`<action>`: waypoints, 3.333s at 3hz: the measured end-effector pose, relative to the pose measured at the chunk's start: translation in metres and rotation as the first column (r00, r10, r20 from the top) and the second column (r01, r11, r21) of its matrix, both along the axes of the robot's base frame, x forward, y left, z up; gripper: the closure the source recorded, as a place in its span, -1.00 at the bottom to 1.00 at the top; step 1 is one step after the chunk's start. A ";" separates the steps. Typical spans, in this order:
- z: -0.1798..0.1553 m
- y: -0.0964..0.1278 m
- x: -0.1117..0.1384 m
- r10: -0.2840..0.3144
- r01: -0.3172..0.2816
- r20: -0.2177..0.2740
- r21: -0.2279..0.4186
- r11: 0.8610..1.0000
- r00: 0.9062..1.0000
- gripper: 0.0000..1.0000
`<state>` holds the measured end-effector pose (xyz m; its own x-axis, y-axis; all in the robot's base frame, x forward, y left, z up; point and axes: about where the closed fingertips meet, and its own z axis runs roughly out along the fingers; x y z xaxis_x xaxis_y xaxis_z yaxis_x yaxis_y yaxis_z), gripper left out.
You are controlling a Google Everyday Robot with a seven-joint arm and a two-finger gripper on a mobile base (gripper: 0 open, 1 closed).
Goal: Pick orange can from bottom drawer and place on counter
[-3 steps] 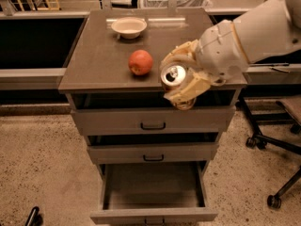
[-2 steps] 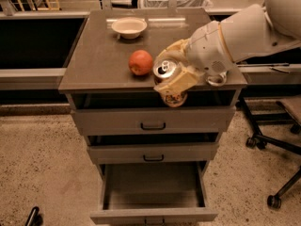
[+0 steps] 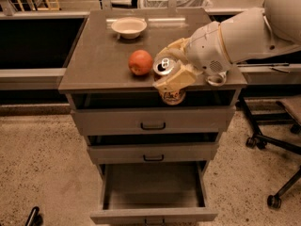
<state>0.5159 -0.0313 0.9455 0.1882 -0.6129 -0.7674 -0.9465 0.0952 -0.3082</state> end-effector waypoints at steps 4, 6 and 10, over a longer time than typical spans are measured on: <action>0.035 -0.041 0.144 -0.372 0.373 -0.047 0.203 0.905 0.927 1.00; 0.012 -0.064 0.178 -0.466 0.494 -0.165 0.280 0.823 0.869 1.00; -0.007 -0.075 0.259 -0.635 0.670 -0.230 0.370 0.644 0.737 1.00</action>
Offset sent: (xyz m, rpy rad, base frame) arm 0.1038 -0.0243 0.0742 0.2473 -0.1405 -0.2391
